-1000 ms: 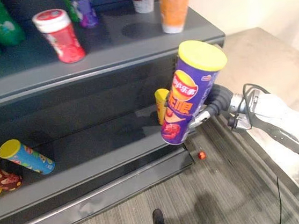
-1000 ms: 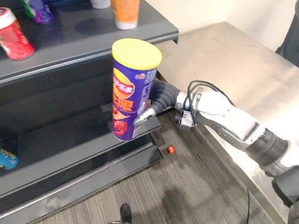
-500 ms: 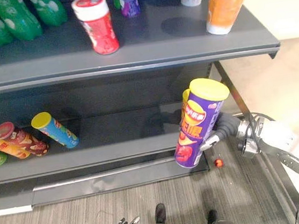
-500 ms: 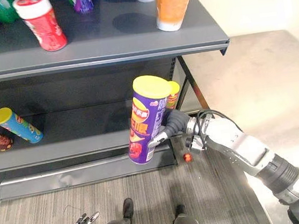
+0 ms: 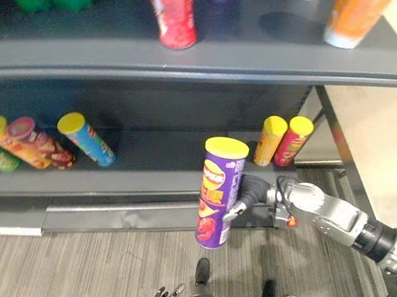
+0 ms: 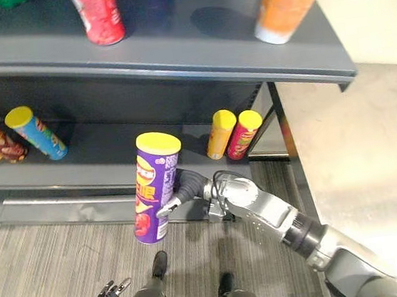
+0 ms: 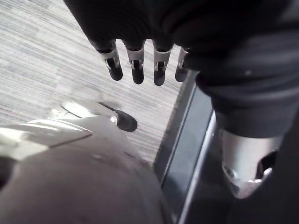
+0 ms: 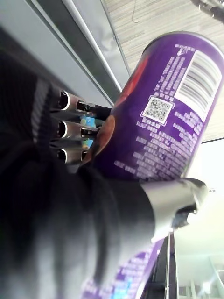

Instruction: Put the gum and the chips on the shelf.

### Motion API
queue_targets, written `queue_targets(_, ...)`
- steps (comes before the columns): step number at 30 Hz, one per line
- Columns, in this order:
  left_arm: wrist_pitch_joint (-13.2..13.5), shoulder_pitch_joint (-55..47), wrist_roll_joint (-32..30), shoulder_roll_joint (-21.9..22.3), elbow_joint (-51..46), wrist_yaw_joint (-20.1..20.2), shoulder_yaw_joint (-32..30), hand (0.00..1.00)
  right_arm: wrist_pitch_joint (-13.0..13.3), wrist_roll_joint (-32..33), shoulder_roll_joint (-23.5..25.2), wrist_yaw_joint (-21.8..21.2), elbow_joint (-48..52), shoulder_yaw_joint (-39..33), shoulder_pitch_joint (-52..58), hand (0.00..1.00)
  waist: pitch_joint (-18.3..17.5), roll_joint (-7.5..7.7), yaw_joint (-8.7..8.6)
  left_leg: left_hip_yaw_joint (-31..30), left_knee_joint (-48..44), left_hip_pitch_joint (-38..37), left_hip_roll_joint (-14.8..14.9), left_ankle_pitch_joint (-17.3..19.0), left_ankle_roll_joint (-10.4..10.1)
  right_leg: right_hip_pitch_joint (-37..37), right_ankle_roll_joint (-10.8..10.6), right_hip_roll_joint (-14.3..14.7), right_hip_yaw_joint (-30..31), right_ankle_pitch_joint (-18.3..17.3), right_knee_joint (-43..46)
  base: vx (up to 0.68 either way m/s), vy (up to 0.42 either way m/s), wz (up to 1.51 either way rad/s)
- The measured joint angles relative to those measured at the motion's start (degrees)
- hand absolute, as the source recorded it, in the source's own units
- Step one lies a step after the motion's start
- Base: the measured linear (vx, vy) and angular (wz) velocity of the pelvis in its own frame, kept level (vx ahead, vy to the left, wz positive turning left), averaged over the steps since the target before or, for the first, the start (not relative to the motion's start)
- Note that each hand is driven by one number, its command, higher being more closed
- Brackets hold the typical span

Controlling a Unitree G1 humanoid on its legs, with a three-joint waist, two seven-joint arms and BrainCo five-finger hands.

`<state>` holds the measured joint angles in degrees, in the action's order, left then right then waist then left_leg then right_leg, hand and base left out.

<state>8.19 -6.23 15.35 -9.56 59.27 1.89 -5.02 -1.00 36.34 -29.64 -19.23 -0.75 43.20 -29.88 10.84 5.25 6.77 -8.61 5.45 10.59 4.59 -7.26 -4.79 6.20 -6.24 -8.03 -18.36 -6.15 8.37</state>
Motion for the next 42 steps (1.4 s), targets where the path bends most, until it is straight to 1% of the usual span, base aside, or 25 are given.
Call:
queue_targets(2, -0.02, 0.59, 0.23, 0.00, -0.22, -1.08, -0.44, 0.00, 0.16, -2.23, 4.92, 2.08, -6.65, -0.21, -4.23, 1.00, 0.90, 0.61, 1.49, -1.24, 0.00, 2.13, 0.25, -0.80, -0.26, 1.95, 0.20, 0.28, -0.82, -0.11, 0.89, -0.07, -0.015, 0.22)
queue_targets(3, -0.02, 0.63, 0.37, 0.04, -0.37, -1.36, -0.44, 0.00, 0.16, -3.02, 6.10, 2.99, -8.83, -0.27, -5.47, 1.00, 1.19, 0.65, 1.57, -1.73, 0.00, 2.49, 0.25, -1.02, -0.32, 2.07, 0.23, 0.32, -1.28, -0.13, 0.94, -0.05, -0.025, 0.27)
queue_targets(5, 0.01, 1.08, 1.98, 0.33, -1.18, -1.75, -0.38, 0.00, 0.23, -5.41, 9.54, 5.55, -15.51, -2.62, -9.81, 1.00, 3.08, 0.97, 3.07, -2.90, 0.00, 3.36, 0.22, -1.53, -0.39, 2.74, 0.64, 0.27, -2.22, -0.42, 1.86, -0.03, -0.024, 0.26)
queue_targets(6, 0.01, 1.33, 2.13, 0.36, -1.19, -1.79, -0.35, 0.00, 0.29, -6.64, 10.13, 6.37, -16.83, -3.49, -10.98, 1.00, 3.63, 0.97, 3.42, -3.21, 0.00, 3.58, 0.22, -1.64, -0.41, 2.76, 0.66, 0.27, -2.58, -0.44, 1.93, -0.02, -0.021, 0.24)
queue_targets(8, 0.02, 1.48, 2.41, 0.43, -2.47, -2.04, 0.29, 0.00, 0.55, -10.69, 11.86, 9.00, -21.71, -6.89, -14.81, 1.00, 4.52, 1.23, 4.80, -4.00, -0.01, 5.12, 0.18, -2.09, -0.59, 4.14, 1.01, 0.21, -3.29, -0.66, 2.79, 0.00, -0.020, 0.20)
queue_targets(10, 0.06, 1.52, 2.41, 0.43, -3.50, -2.15, 0.73, 0.00, 0.64, -13.19, 13.02, 10.64, -24.89, -9.19, -17.42, 1.00, 5.71, 1.14, 4.87, -4.84, -0.01, 5.61, 0.02, -2.75, -0.55, 4.56, 1.14, 0.04, -3.57, -0.94, 3.67, 0.02, -0.025, 0.20)
queue_targets(11, 0.04, 1.54, 2.46, 0.35, -4.57, -2.24, 1.39, 0.00, 0.81, -16.04, 14.27, 12.63, -28.05, -11.40, -19.84, 1.00, 7.01, 1.12, 5.36, -5.28, -0.01, 5.87, -0.02, -2.90, -0.69, 4.77, 1.27, 0.00, -3.86, -1.23, 4.10, 0.02, -0.034, 0.20)
queue_targets(12, 0.07, 1.68, 2.51, 0.35, -5.31, -2.39, 1.91, 0.00, 1.23, -17.82, 14.98, 13.79, -30.37, -13.85, -21.04, 1.00, 7.34, 1.00, 5.98, -5.76, -0.02, 6.69, -0.02, -3.00, -0.78, 5.68, 1.34, -0.02, -4.06, -1.45, 4.59, 0.01, -0.038, 0.15)
queue_targets(13, 0.09, 1.77, 2.51, 0.30, -5.60, -2.60, 2.28, 0.00, 1.52, -18.59, 15.19, 14.62, -31.50, -14.78, -21.68, 1.00, 7.53, 0.86, 6.13, -6.05, -0.02, 7.09, -0.06, -3.29, -1.06, 6.02, 1.35, -0.06, -4.31, -1.60, 4.86, 0.01, -0.034, 0.13)
queue_targets(14, 0.13, 1.87, 2.51, 0.25, -5.72, -2.81, 2.64, 0.00, 1.64, -19.04, 15.36, 15.33, -32.39, -15.67, -22.19, 1.00, 7.70, 0.69, 6.22, -6.31, -0.02, 7.43, -0.07, -3.50, -1.23, 6.29, 1.38, -0.09, -4.57, -1.70, 5.08, 0.02, -0.038, 0.18)
queue_targets(16, 0.24, 2.22, 2.57, 0.35, -7.19, -3.46, 3.45, 0.00, 1.84, -20.79, 16.39, 18.46, -36.23, -20.45, -25.54, 1.00, 9.94, 0.24, 7.21, -6.91, -0.03, 7.93, 0.03, -3.83, -1.50, 6.96, 1.57, -0.09, -4.87, -2.27, 6.18, 0.01, -0.039, 0.14)
queue_targets(17, 0.53, 2.73, 2.61, 0.30, -7.43, -3.69, 4.13, 0.00, 2.05, -21.90, 16.47, 20.44, -36.46, -22.66, -26.35, 1.00, 10.49, 0.05, 7.68, -7.45, -0.03, 8.52, 0.05, -3.95, -1.69, 7.69, 1.71, -0.10, -4.98, -2.65, 6.91, 0.00, -0.052, 0.17)
queue_targets(18, 0.57, 3.10, 2.82, 0.14, -7.45, -3.91, 4.86, 0.00, 2.68, -24.20, 16.93, 22.90, -36.50, -24.93, -26.86, 1.00, 10.95, -0.34, 7.75, -7.99, -0.03, 9.25, 0.05, -4.18, -1.93, 8.25, 1.90, -0.11, -5.29, -3.03, 7.50, 0.00, -0.061, 0.18)
queue_targets(19, 0.57, 3.26, 3.58, 0.17, -7.46, -3.98, 5.17, 0.00, 2.91, -25.06, 17.34, 23.97, -36.50, -26.30, -26.96, 1.00, 11.20, -0.50, 7.78, -8.08, -0.03, 9.43, 0.05, -4.26, -1.98, 8.58, 1.94, -0.16, -5.29, -3.23, 7.92, 0.01, -0.051, 0.16)
queue_targets(21, 0.59, 3.91, 4.63, 0.36, -7.81, -4.55, 6.13, 0.00, 3.22, -28.86, 19.62, 28.72, -36.51, -31.88, -27.31, 1.00, 12.34, -1.34, 8.39, -8.52, -0.03, 9.88, 0.10, -4.35, -2.18, 9.29, 2.06, -0.21, -5.42, -3.76, 8.80, 0.00, -0.056, 0.06)
queue_targets(22, 0.77, 3.97, 4.63, 0.30, -7.98, -4.85, 6.53, 0.00, 3.61, -30.08, 20.06, 30.24, -36.50, -32.85, -27.43, 1.00, 12.46, -1.55, 8.40, -8.84, -0.03, 10.25, 0.10, -4.43, -2.27, 9.70, 2.09, -0.21, -5.51, -3.87, 9.06, 0.00, -0.063, 0.11)
queue_targets(23, 1.13, 4.32, 4.63, 0.34, -8.06, -5.51, 7.11, 0.00, 4.52, -32.36, 20.95, 33.15, -36.44, -35.16, -27.53, 1.00, 12.88, -2.24, 8.43, -9.31, -0.03, 11.00, 0.12, -4.60, -2.41, 10.35, 2.20, -0.22, -5.92, -4.10, 9.54, -0.01, -0.042, 0.12)
queue_targets(24, 1.23, 4.49, 4.64, 0.40, -8.19, -5.80, 7.32, 0.00, 4.77, -33.54, 21.36, 34.41, -36.38, -36.48, -27.53, 1.00, 13.08, -2.59, 8.43, -9.47, -0.03, 11.37, 0.16, -4.72, -2.49, 10.76, 2.25, -0.29, -6.09, -4.27, 9.91, -0.01, -0.054, 0.14)
queue_targets(26, 1.31, 5.25, 4.64, 0.36, -8.94, -6.59, 8.60, 0.00, 4.86, -37.08, 22.93, 38.91, -36.06, -39.79, -27.37, 1.00, 13.71, -3.61, 8.99, -9.68, -0.03, 12.68, 0.36, -4.96, -2.79, 12.43, 2.48, -0.28, -6.18, -4.62, 10.95, -0.01, -0.057, 0.02)
queue_targets(28, 1.41, 6.13, 4.64, 0.42, -9.01, -7.18, 9.26, 0.00, 4.87, -40.18, 24.16, 41.36, -35.74, -40.62, -27.13, 1.00, 14.18, -4.42, 9.11, -9.73, -0.03, 13.54, 0.50, -5.11, -2.98, 13.67, 2.63, -0.31, -6.14, -4.91, 11.78, -0.01, -0.073, -0.03)
queue_targets(30, 2.01, 6.84, 4.65, 0.62, -9.44, -7.77, 9.31, 0.00, 4.87, -42.80, 25.20, 42.60, -34.58, -40.36, -26.11, 1.00, 14.42, -4.83, 9.08, -9.78, -0.03, 14.49, 0.57, -5.25, -3.15, 15.00, 2.75, -0.43, -6.09, -5.39, 12.79, 0.00, -0.081, 0.00)
queue_targets(32, 2.97, 8.27, 4.65, 0.89, -9.67, -8.29, 9.56, 0.00, 4.85, -46.94, 26.03, 43.93, -33.07, -39.61, -23.74, 1.00, 14.52, -4.99, 9.02, -10.00, -0.03, 15.44, 0.49, -5.38, -3.31, 16.60, 2.88, -0.89, -6.05, -6.29, 14.56, 0.03, -0.093, 0.04)
queue_targets(37, 4.12, 10.67, 4.65, 1.14, -10.35, -8.56, 11.57, 0.00, 4.66, -52.37, 26.15, 44.15, -33.15, -36.28, -22.13, 1.00, 14.97, -5.80, 8.71, -10.52, -0.03, 16.46, 0.37, -5.69, -3.71, 18.69, 3.18, -1.09, -5.12, -7.39, 16.65, 0.01, -0.082, 0.01)
queue_targets(38, 4.26, 11.11, 4.65, 1.58, -10.36, -8.71, 11.60, 0.00, 4.65, -53.41, 26.20, 44.17, -33.43, -35.65, -22.11, 1.00, 15.18, -6.13, 8.30, -10.59, -0.03, 16.53, 0.40, -5.71, -3.75, 18.73, 3.17, -1.07, -5.11, -7.49, 16.78, 0.00, -0.068, 0.01)
queue_targets(42, 5.20, 11.76, 4.69, 2.63, -11.45, -9.38, 12.54, 0.00, 4.49, -57.52, 26.12, 44.71, -33.69, -33.31, -22.11, 1.00, 15.37, -6.49, 7.64, -10.58, -0.03, 17.42, 0.34, -5.72, -3.76, 19.93, 3.20, -1.07, -4.84, -7.53, 17.16, 0.00, -0.054, -0.02)
